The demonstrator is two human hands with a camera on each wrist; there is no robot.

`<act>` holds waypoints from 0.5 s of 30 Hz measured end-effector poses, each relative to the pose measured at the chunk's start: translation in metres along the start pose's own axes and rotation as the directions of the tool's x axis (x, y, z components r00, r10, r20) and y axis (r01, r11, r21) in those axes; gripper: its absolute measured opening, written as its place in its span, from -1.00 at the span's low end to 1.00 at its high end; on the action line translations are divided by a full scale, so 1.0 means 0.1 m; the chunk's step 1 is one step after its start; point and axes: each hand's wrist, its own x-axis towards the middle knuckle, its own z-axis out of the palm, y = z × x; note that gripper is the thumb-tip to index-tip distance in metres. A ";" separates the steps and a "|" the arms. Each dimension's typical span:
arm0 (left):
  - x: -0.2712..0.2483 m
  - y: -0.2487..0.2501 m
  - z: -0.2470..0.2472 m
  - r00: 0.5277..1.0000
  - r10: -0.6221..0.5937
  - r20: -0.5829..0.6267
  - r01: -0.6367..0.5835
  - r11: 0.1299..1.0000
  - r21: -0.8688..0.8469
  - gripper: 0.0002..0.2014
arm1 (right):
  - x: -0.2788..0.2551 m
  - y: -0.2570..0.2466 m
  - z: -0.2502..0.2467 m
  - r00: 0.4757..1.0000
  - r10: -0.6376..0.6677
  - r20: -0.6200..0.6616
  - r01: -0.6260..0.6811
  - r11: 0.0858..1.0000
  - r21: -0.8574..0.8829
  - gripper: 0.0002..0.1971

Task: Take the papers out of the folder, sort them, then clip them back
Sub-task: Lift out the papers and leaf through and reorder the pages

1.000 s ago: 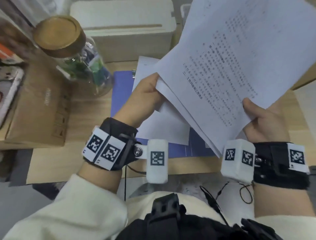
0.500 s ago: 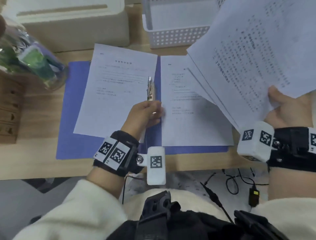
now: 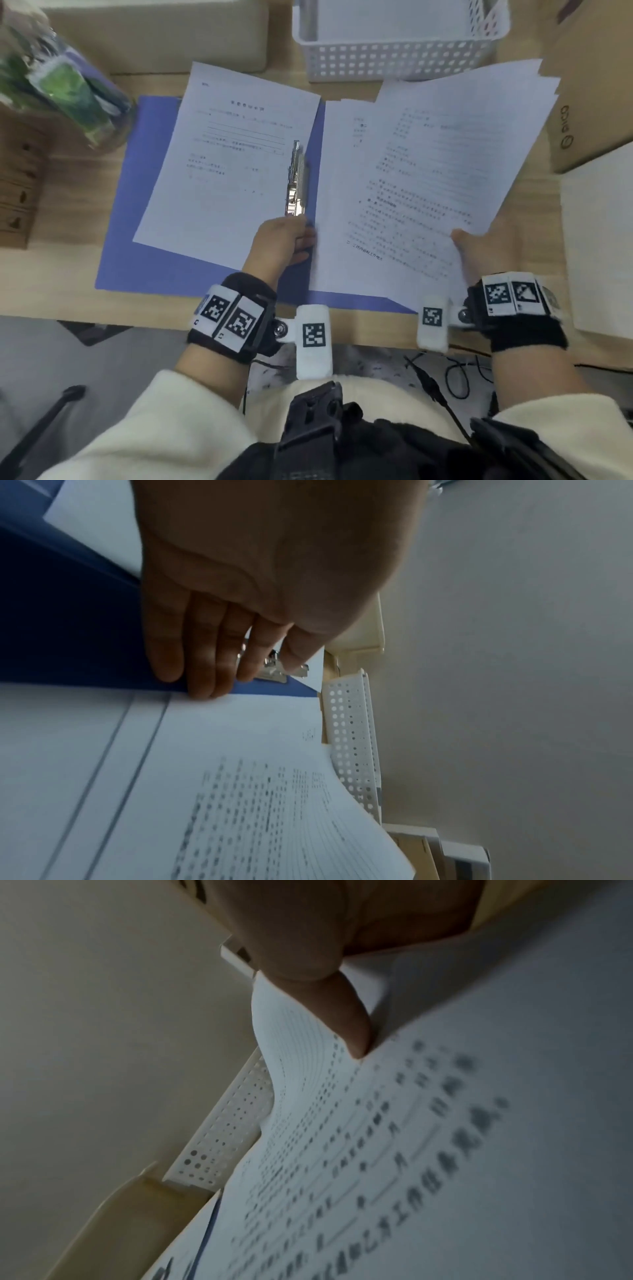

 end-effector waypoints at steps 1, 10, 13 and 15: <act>-0.01 0.00 0.04 1.000 0.002 0.016 -0.002 1.000 0.005 -0.85 | 0.00 -0.01 0.03 1.000 -0.012 0.002 0.012 0.999 -0.052 -0.55; 0.03 0.04 0.32 0.984 -0.019 0.179 -0.018 0.979 0.204 -0.75 | -0.04 -0.19 -0.06 0.980 -0.011 0.198 -0.009 0.995 0.102 -0.49; 0.04 0.08 0.39 0.975 0.061 0.213 -0.112 0.966 0.234 -0.84 | -0.04 -0.14 -0.13 0.984 0.012 0.177 -0.056 0.968 0.246 -0.37; 0.04 0.13 0.36 0.970 0.144 0.197 -0.195 0.942 0.273 -0.69 | -0.06 -0.13 -0.16 0.982 0.082 0.168 -0.138 0.923 0.359 -0.35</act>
